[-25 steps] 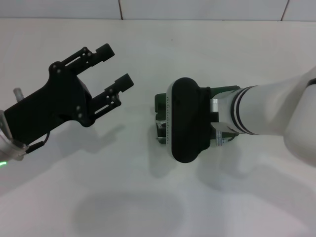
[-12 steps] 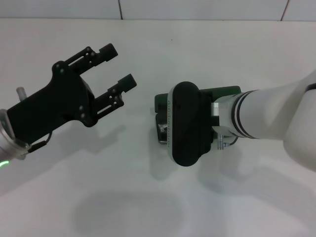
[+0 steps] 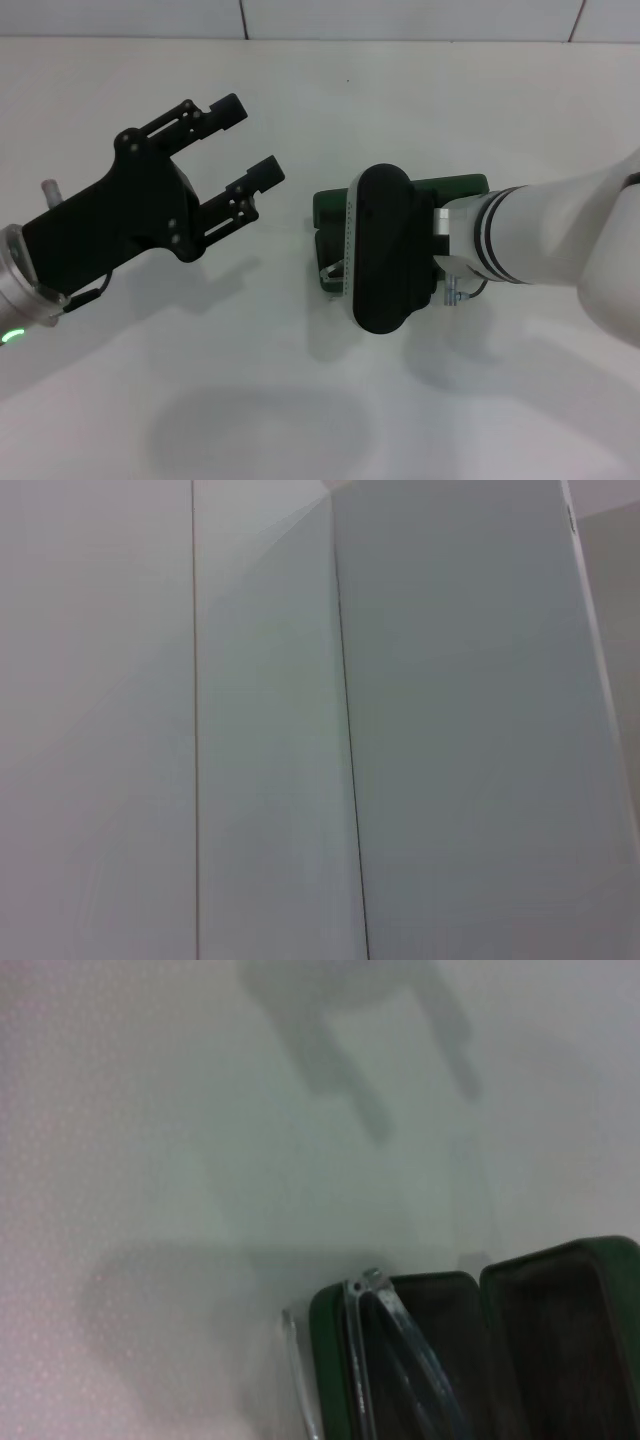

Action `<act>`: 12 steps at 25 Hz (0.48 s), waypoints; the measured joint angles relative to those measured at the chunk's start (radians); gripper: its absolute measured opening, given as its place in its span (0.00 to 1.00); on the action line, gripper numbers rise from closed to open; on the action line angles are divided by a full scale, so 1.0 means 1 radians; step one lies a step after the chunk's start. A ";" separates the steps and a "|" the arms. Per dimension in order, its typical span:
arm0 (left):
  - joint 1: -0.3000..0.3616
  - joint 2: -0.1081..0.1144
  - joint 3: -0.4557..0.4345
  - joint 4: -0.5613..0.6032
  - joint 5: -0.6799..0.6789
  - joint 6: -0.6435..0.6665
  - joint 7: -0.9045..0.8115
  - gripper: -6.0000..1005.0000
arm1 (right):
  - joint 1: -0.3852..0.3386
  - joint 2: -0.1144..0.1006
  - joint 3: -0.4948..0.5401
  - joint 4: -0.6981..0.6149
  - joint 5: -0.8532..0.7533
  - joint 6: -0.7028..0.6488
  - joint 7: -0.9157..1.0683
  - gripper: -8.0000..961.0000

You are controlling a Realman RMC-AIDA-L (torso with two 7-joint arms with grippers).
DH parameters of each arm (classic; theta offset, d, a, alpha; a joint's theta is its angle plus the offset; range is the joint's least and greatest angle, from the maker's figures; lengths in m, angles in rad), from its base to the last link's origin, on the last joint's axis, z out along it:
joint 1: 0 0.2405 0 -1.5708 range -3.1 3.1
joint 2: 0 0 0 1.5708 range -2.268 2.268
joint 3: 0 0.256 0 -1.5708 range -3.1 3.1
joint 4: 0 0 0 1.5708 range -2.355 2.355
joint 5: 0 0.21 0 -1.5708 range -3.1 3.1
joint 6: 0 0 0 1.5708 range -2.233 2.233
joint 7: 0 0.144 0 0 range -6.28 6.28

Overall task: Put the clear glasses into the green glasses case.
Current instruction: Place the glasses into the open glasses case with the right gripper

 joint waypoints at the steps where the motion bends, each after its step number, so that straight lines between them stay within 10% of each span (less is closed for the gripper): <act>1: 0.000 0.000 0.000 0.000 0.001 0.000 0.000 0.65 | 0.000 0.000 0.000 -0.001 0.000 -0.002 0.002 0.19; 12: 0.013 -0.001 0.000 0.000 0.010 0.003 -0.003 0.65 | -0.038 0.000 0.031 -0.087 0.016 -0.028 0.005 0.35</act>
